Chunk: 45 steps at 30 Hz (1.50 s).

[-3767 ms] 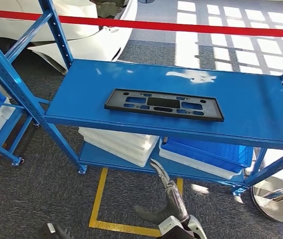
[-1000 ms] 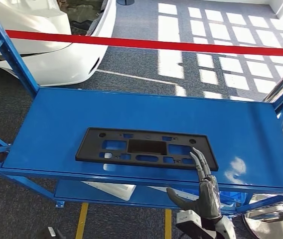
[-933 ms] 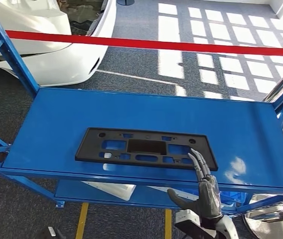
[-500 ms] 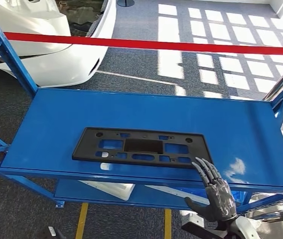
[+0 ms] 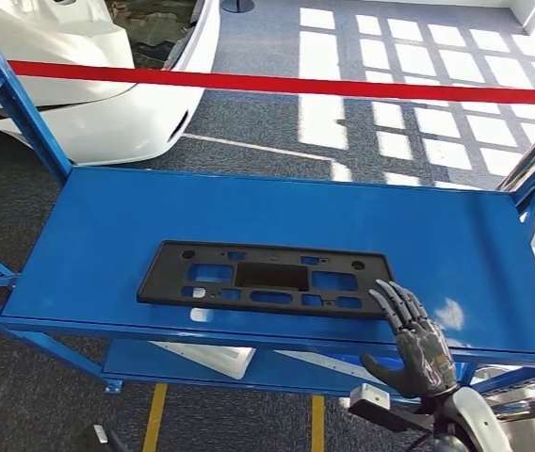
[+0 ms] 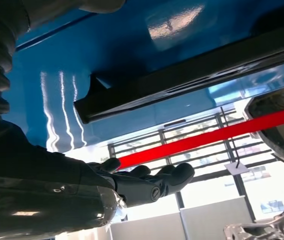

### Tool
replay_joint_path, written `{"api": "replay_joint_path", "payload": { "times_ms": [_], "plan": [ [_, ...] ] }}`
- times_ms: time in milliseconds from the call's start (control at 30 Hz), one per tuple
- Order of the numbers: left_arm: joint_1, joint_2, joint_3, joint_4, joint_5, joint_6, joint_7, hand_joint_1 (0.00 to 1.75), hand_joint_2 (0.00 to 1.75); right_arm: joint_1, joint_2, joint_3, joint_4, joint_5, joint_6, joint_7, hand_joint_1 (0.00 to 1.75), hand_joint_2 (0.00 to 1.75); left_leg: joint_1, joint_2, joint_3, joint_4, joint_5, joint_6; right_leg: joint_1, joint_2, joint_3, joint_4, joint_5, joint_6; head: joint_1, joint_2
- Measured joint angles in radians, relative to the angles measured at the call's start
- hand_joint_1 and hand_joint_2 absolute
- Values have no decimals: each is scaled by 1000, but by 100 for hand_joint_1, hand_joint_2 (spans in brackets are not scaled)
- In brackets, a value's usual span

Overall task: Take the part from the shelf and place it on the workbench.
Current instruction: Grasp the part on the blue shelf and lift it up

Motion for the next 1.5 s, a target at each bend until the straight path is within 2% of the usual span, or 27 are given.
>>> {"api": "replay_joint_path", "payload": {
  "times_ms": [233,567,1500],
  "plan": [
    [0,0,-4,0,0,-1,3,0,0,-20,0,10,8,19,-1,12,0,175,0,0,0,0,0,0,0,0,0,0,0,0,0,0],
    [-8,0,-8,0,0,-5,9,0,0,-132,-13,67,102,65,81,29,0,175,0,0,0,0,0,0,0,0,0,0,0,0,0,0],
    [-10,0,-9,0,0,-10,20,0,0,-280,-23,172,206,84,124,55,0,175,0,0,0,0,0,0,0,0,0,1,0,0,0,0]
  ]
}}
